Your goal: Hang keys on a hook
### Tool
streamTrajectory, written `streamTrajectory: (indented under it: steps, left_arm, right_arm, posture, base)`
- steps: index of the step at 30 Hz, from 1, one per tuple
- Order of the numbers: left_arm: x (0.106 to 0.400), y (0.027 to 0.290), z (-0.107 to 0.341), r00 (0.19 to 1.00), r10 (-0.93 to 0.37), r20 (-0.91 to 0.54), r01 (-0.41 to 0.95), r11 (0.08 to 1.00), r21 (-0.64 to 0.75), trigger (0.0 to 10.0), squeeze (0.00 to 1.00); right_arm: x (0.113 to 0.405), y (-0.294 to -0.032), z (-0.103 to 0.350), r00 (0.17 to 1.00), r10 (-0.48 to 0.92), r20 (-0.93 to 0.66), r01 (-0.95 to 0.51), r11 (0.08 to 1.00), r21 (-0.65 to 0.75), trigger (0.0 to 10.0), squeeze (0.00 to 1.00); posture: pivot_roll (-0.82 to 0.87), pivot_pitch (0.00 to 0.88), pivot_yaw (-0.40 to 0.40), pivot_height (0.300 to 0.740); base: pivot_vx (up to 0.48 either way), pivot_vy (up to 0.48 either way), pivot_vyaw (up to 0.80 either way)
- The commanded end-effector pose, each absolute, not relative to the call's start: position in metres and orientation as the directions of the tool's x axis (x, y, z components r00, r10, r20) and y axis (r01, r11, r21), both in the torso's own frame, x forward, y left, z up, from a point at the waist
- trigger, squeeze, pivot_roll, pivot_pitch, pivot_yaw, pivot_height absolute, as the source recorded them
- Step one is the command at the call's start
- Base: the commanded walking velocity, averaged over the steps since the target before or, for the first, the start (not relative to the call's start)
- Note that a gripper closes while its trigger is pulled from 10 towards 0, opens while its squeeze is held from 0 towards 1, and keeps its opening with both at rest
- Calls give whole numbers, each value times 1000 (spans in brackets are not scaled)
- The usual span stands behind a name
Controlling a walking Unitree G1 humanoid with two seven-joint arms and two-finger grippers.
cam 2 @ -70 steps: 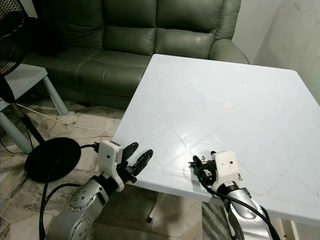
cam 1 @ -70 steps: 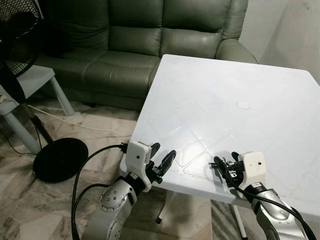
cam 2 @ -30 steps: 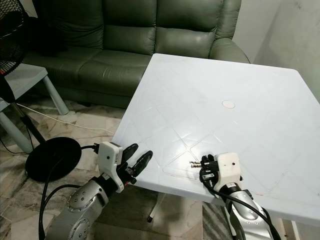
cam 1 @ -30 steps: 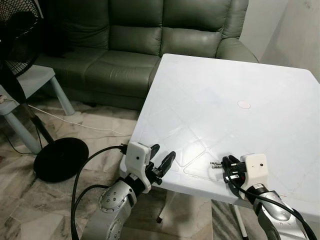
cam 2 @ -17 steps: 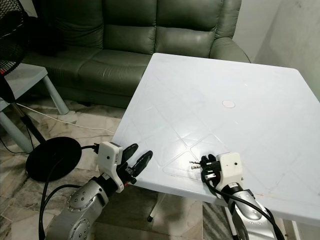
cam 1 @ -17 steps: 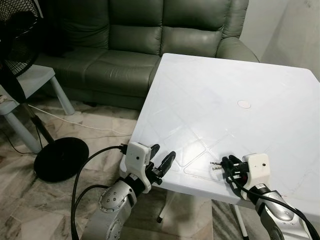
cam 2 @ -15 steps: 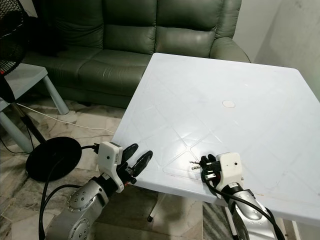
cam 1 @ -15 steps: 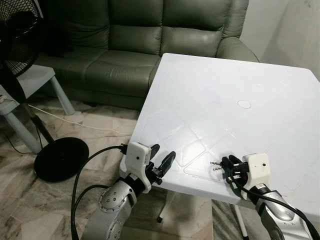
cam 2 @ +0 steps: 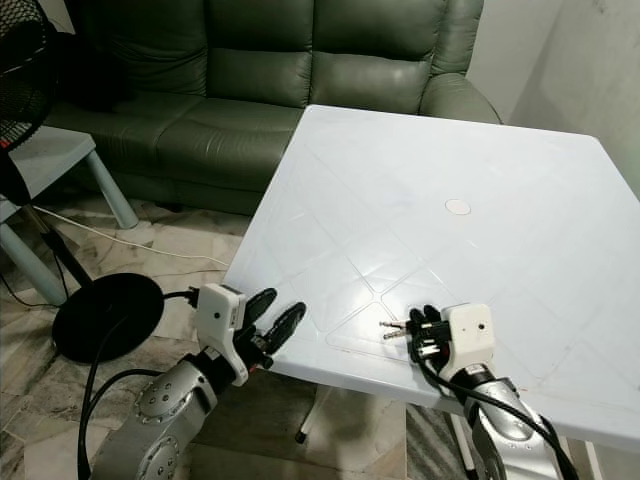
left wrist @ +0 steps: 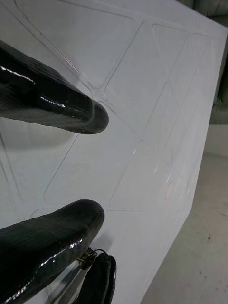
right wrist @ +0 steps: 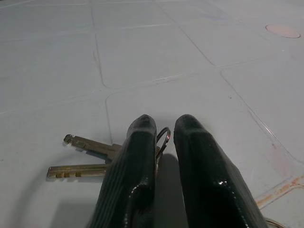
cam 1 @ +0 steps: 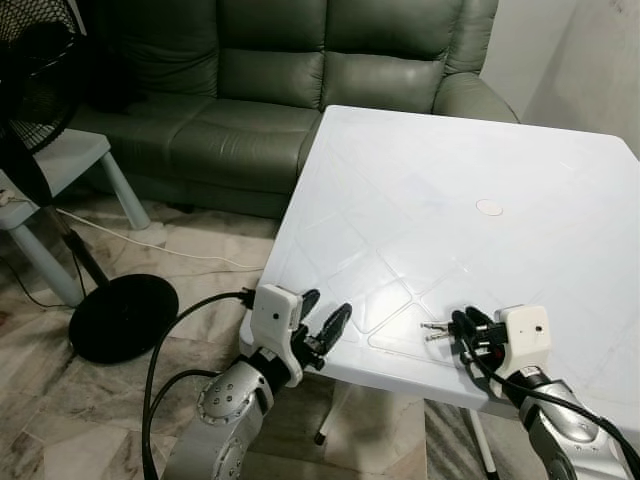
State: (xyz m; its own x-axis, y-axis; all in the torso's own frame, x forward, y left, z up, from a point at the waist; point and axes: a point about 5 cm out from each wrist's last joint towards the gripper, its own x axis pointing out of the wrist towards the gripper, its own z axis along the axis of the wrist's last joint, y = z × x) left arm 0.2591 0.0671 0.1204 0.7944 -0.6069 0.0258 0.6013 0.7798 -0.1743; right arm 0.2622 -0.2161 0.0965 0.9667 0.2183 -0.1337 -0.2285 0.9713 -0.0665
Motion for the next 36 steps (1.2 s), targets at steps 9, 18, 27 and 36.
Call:
streamTrajectory:
  steps: [9, 18, 27, 36]
  left_arm:
    - [257, 66, 126, 790, -612, 42, 609, 775, -170, 10000, 0]
    - [258, 66, 125, 796, -604, 41, 602, 781, -169, 10000, 0]
    - [269, 75, 130, 853, -518, 61, 518, 829, -209, 10000, 0]
    - [299, 102, 156, 924, -349, 156, 380, 886, -265, 10000, 0]
  right_arm:
    - [256, -222, 92, 965, 223, -139, -232, 971, -58, 0, 0]
    - [257, -221, 98, 975, 207, -82, -210, 977, -36, 0, 0]
    - [267, -217, 130, 985, 126, 118, -143, 979, 148, 0, 0]
    - [280, -207, 177, 947, 69, 315, -147, 962, 231, 0, 0]
  posture:
    - [64, 123, -20, 740]
    - [65, 124, -20, 740]
    - [64, 121, -23, 740]
    - [62, 96, -25, 740]
  base:
    - [0, 0, 0]
    - [0, 0, 0]
    - [0, 0, 0]
    - [0, 0, 0]
